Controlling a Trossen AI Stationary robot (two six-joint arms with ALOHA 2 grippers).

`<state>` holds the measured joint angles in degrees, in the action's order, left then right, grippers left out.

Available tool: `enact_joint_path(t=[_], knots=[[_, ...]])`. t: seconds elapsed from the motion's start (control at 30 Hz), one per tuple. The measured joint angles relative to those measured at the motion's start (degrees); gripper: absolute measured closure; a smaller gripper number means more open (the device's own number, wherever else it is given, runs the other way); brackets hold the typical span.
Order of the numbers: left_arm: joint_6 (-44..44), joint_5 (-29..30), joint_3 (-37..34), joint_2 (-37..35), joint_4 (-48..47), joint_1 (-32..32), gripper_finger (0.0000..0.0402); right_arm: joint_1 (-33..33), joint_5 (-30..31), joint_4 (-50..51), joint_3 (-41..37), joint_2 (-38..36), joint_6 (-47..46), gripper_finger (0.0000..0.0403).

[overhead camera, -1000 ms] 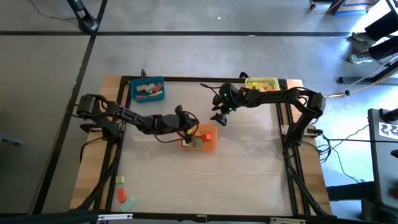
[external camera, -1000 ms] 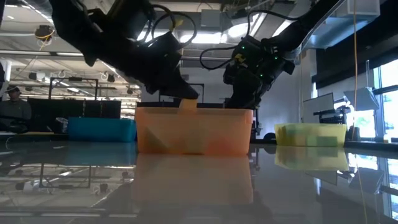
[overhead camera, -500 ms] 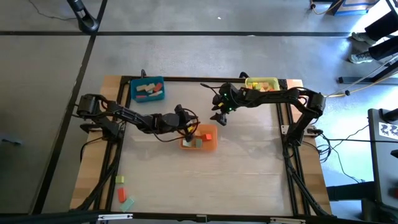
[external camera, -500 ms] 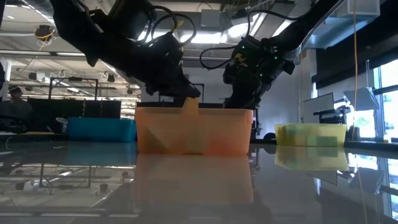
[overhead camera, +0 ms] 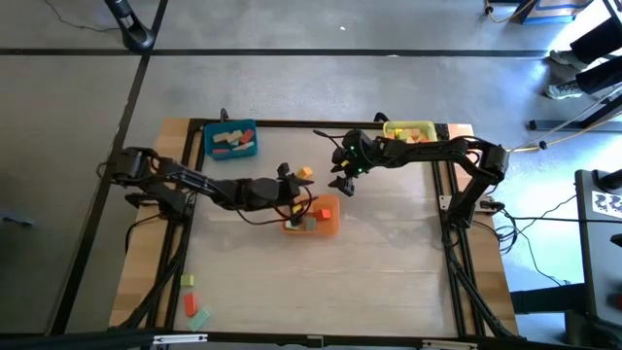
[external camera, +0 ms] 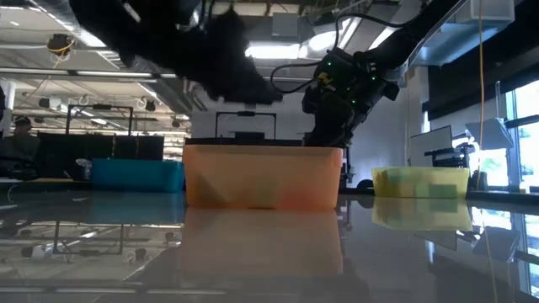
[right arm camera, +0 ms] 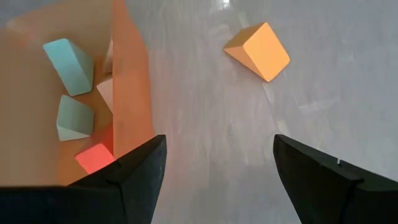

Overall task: Sort blocks by size
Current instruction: Put the light green cube block into the yellow bin

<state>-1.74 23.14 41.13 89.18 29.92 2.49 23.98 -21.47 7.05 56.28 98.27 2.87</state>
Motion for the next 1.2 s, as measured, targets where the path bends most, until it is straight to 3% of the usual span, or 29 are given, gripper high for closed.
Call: enact_joint_path(t=[0.37,0.57,0.97,1.2], knots=[[-1.25,0.20,1.11,-13.04,-15.40,3.38,0.0188,0.01,0.03,-0.11,0.01,-0.01,0.00,0.0110],[2.84,0.24,1.09,-16.82,-26.75,5.37,0.0188,0.01,0.02,0.06,0.01,-0.01,0.00,0.0110],[10.69,0.22,1.07,-18.03,-44.36,13.01,0.0188,0.01,0.04,-0.04,0.01,0.00,0.00,0.0110],[14.86,0.24,1.07,-17.96,-48.81,16.34,0.0188,0.01,0.03,-0.07,0.01,-0.01,0.00,0.0110]])
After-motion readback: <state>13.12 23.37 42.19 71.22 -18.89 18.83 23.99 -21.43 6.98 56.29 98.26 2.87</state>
